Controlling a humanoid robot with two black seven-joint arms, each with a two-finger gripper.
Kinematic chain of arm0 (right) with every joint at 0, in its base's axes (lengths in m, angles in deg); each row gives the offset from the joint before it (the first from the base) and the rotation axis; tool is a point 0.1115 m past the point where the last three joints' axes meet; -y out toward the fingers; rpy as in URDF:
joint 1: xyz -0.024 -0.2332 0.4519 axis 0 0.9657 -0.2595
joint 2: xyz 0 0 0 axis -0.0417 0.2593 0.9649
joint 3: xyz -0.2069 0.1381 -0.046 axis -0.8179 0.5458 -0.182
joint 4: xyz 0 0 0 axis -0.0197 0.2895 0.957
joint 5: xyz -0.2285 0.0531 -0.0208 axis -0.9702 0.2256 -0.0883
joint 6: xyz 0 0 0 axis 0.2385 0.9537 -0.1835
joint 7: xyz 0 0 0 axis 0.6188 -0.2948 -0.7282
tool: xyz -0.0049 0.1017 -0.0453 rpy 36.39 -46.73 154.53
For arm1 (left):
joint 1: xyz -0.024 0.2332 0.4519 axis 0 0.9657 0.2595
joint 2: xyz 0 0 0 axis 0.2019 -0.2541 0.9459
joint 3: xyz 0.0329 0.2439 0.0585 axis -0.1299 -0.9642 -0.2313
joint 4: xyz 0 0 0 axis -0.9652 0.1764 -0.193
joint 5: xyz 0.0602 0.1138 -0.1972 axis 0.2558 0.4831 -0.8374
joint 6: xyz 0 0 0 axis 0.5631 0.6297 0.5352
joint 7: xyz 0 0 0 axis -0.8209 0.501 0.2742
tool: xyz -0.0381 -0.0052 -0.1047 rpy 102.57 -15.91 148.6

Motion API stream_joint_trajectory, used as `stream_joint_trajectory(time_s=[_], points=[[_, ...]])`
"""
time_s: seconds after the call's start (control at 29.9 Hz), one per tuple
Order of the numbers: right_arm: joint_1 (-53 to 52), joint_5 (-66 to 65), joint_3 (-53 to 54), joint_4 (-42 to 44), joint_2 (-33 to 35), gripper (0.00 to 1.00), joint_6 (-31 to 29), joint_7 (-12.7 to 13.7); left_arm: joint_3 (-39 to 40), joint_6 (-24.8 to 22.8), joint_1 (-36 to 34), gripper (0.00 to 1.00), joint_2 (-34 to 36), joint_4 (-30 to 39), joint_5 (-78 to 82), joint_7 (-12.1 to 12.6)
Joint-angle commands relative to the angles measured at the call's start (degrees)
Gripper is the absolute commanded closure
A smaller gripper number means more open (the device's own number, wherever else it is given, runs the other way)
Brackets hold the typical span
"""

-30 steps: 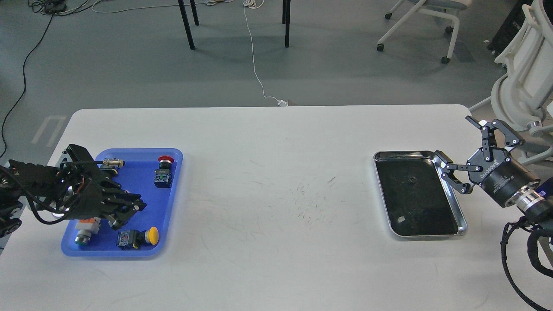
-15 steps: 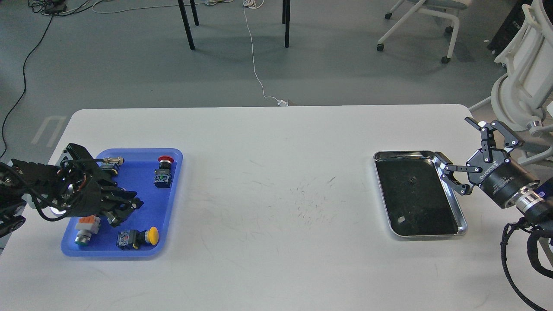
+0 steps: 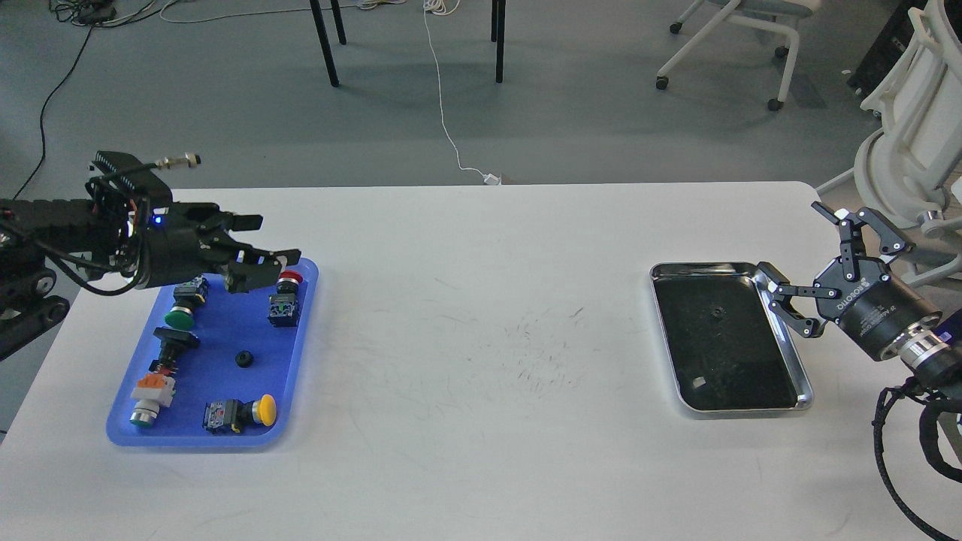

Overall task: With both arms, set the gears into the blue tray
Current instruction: 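Lift the left gripper up out of the blue tray, then lower the right gripper into the metal tray toward another black part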

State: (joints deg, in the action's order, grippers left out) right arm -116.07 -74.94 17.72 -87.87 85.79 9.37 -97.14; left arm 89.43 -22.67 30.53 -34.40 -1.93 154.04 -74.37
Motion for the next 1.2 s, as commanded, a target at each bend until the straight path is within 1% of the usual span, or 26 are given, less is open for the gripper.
stream_joint_trajectory(time_s=[0.0, 0.03, 0.1, 0.17, 0.23, 0.33, 0.37, 0.4, 0.43, 0.47, 0.5, 0.6, 0.7, 0.77, 0.84, 0.9, 1.0, 1.1, 1.17], points=[[-0.01, -0.07, -0.14, 0.03, -0.03, 0.03, -0.09, 0.01, 1.61, 2.57, 0.7, 0.04, -4.28, 2.38, -19.12, -0.02], [-0.01, -0.07, -0.14, 0.03, -0.03, 0.03, -0.09, 0.01, 1.52, 3.8, 1.06, 0.02, -5.51, 2.91, -24.75, -0.02], [-0.1, -0.07, -0.23, 0.12, -0.03, 0.03, -0.09, 0.01, 1.69, 6.0, 3.42, 0.02, -9.02, 3.27, -37.05, -0.02], [-0.1, -0.42, -0.31, 0.12, 0.14, 0.03, -0.09, 0.01, 4.32, 7.23, 6.93, 0.02, -13.5, 3.45, -47.26, -0.02], [-0.28, -2.86, -0.58, 0.38, 0.58, 0.03, -0.18, 0.01, 9.84, 7.33, 11.49, 0.02, -17.28, 3.36, -50.55, -0.02], [-0.8, -13.65, -0.67, 0.99, 0.85, 0.03, -0.18, 0.01, 16.97, 6.8, 18.09, 0.02, -23.52, 2.66, -51.17, -0.02], [-1.24, -17.52, -0.58, 1.34, 1.11, 0.03, -0.18, 0.01, 18.99, 6.62, 19.5, 0.02, -25.19, 2.66, -51.26, 3.25], [-2.12, -22.52, -0.67, 1.52, 1.81, 0.03, -0.09, 0.01, 21.71, 6.01, 21.61, 0.02, -26.86, 2.66, -51.26, 7.11], [-3.26, -27.44, -0.67, 1.7, 2.69, 0.03, -0.18, 0.01, 24.61, 4.96, 23.98, 0.02, -28.1, 2.66, -51.17, 9.5], [-4.22, -31.58, -0.67, 1.7, 3.48, 0.03, -0.18, 0.01, 26.72, 3.91, 25.83, 0.02, -28.89, 2.66, -51.26, 10.57], [-5.19, -35.97, -0.67, 1.7, 4.27, 0.02, -0.18, 0.01, 28.57, 2.59, 27.24, 0.02, -29.51, 2.66, -51.17, 11.02], [-9.31, -51.7, -0.84, 1.7, 7.08, 0.02, -0.32, 0.01, 30.52, 0.04, 29.36, 0.02, -30.83, 2.66, -51.26, 11.2], [-16.34, -67.52, -2.5, 2.66, 7.62, 0.01, -0.32, 0.01, 31.05, 0.03, 30.85, 0.02, -30.92, 2.66, -51.26, 11.11], [-22.39, -78.33, -6.53, 3.89, 7.36, 0.01, -0.32, 0.01, 31.84, -0.06, 31.38, 0.02, -31.01, 2.66, -51.17, 11.11], [-29.77, -86.34, -13.28, 5.99, 6.13, 0.01, -0.32, 0.01, 31.84, -0.06, 31.56, 0.02, -31.01, 2.66, -51.08, 11.2], [-36.72, -91.1, -22.41, 9.15, 3.33, 0.01, -0.32, 0.01, 31.84, -0.06, 31.56, 0.02, -31.19, 2.66, -51.08, 11.2], [-45.69, -91.91, -35.78, 13.38, -1.59, 0.01, -0.32, 0.01, 31.84, -0.06, 31.56, 0.02, -31.19, 2.74, -51.08, 11.2], [-49.14, -91.91, -43.97, 16.98, -8.88, 0.02, -0.32, 0.01, 31.84, -0.15, 31.56, 0.02, -31.19, 2.74, -51.0, 11.2], [-49.06, -91.91, -46.8, 20.14, -13.45, 0.02, 1.66, 0.01, 31.84, -0.06, 31.56, 0.02, -31.19, 2.74, -51.0, 11.2]])
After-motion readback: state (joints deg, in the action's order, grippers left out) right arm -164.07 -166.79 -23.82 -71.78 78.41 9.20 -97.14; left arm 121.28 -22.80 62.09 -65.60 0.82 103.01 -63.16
